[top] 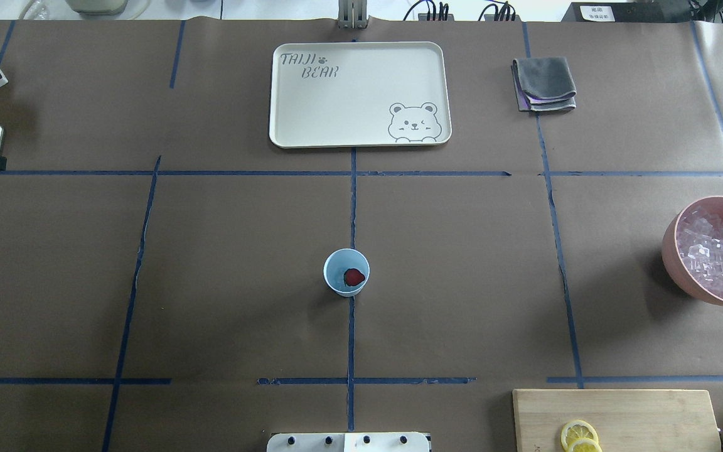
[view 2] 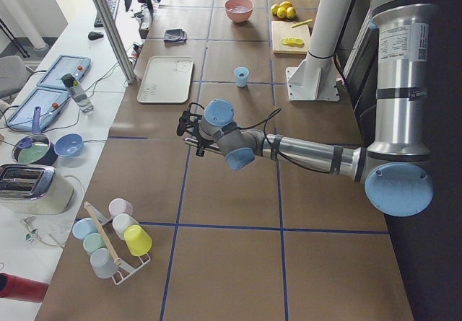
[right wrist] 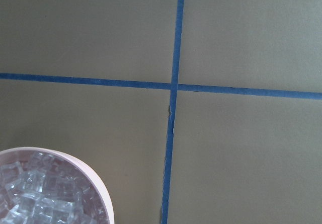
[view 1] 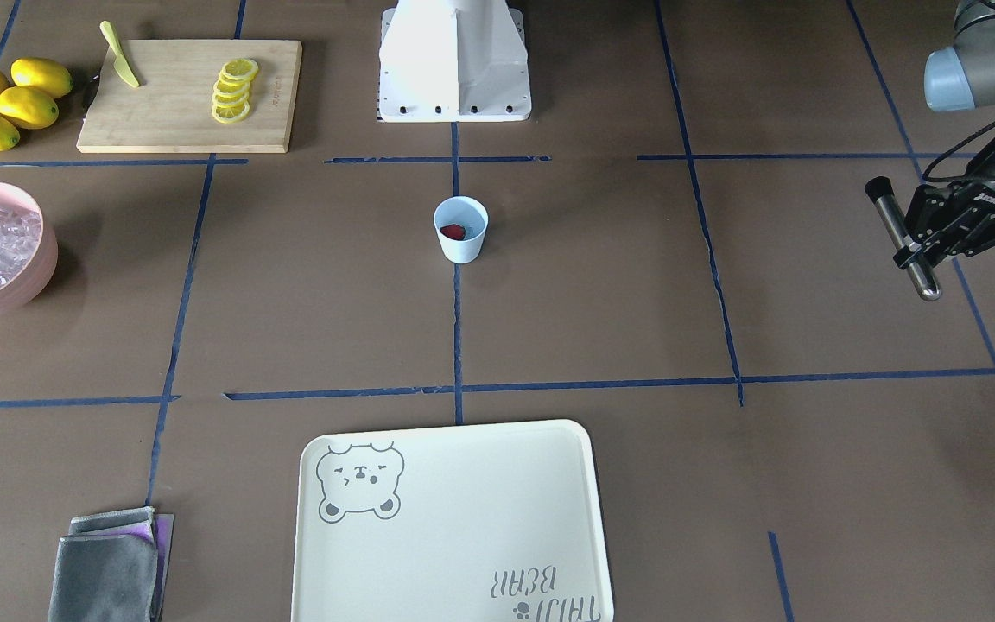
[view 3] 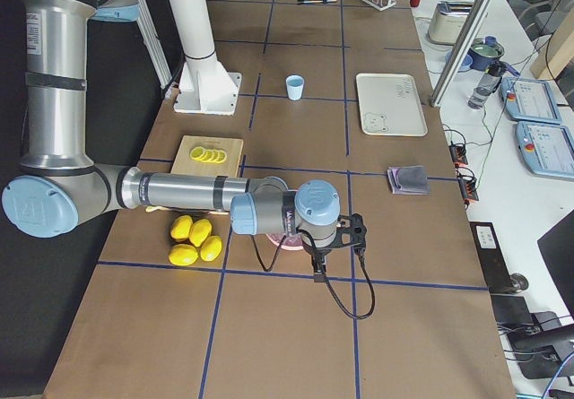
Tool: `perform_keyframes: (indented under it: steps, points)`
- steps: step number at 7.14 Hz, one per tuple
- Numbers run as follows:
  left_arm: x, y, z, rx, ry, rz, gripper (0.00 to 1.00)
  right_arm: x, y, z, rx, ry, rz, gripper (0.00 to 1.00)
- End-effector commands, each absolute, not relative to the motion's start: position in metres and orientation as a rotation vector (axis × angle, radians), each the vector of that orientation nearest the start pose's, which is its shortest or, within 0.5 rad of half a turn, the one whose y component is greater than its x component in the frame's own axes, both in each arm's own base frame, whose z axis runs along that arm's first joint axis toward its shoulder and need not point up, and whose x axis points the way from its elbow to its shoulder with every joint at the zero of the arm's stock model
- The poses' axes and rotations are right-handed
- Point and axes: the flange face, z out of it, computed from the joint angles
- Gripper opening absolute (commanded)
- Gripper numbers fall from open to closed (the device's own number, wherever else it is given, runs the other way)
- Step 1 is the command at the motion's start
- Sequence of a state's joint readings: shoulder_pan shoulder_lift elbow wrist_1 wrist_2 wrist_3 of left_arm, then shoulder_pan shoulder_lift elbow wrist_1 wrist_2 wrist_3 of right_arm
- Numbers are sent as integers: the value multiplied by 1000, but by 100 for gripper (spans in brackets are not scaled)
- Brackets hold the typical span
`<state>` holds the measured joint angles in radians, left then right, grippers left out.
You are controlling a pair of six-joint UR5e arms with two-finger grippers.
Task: Mash ice and strawberries in cup
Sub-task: 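Grasp and lift the steel muddler upright with the left gripper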
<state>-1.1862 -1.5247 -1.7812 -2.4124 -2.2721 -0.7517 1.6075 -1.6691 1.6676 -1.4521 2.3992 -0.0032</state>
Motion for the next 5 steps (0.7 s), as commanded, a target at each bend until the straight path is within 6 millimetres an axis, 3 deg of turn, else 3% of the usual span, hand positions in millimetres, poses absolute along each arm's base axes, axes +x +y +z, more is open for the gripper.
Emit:
perform_keyframes:
  steps: [1, 3, 5]
  points:
    - [112, -486, 397, 689, 1044, 27, 0, 79, -454, 641, 132, -806, -19, 100]
    - [121, -474, 339, 887, 1009, 10, 0, 80, -454, 644, 128, -783, -15, 100]
    - [140, -460, 322, 1110, 1023, -34, 0, 80, -452, 646, 118, -787, -11, 100]
